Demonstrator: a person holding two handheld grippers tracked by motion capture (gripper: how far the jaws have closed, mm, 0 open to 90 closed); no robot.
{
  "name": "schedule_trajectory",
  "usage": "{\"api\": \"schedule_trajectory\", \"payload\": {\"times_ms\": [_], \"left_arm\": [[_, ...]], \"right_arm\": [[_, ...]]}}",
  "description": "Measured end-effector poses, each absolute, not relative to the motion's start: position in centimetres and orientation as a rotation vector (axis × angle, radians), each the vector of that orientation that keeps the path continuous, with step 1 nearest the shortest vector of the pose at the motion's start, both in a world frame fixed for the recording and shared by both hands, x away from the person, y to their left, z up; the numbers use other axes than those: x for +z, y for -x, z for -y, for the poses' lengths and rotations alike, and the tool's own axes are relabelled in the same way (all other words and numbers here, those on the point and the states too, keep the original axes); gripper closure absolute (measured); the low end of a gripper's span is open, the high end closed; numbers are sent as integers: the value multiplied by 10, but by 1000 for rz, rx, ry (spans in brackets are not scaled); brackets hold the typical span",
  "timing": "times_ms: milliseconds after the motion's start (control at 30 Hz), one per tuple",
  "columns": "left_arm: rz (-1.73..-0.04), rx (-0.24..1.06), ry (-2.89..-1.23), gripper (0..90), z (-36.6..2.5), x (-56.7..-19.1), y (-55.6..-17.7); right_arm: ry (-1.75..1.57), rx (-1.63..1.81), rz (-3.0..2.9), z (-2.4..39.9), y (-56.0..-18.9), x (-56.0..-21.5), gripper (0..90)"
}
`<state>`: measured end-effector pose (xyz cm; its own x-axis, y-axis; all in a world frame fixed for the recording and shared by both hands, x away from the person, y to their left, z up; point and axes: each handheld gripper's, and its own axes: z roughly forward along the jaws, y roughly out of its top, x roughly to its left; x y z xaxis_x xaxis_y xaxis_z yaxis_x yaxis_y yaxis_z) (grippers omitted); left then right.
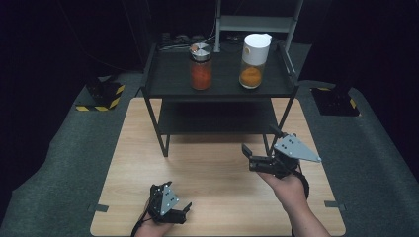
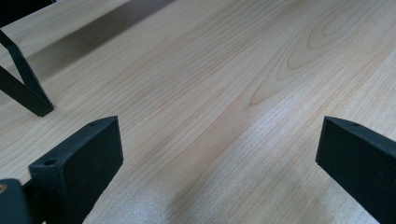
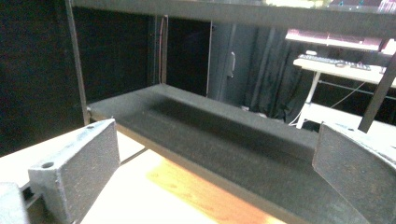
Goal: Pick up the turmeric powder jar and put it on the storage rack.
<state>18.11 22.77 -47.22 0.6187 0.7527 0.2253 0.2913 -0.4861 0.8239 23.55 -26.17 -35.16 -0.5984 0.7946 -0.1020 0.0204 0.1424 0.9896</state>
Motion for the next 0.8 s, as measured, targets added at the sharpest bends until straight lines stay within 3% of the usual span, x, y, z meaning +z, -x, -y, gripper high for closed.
{"api": "schedule_trajectory", "payload": {"times_ms": [800], "left_arm": [[-817, 753, -2059, 9, -227, -472, -181]], "right_arm": [[-852, 1435, -1853, 273, -231, -404, 0]]}}
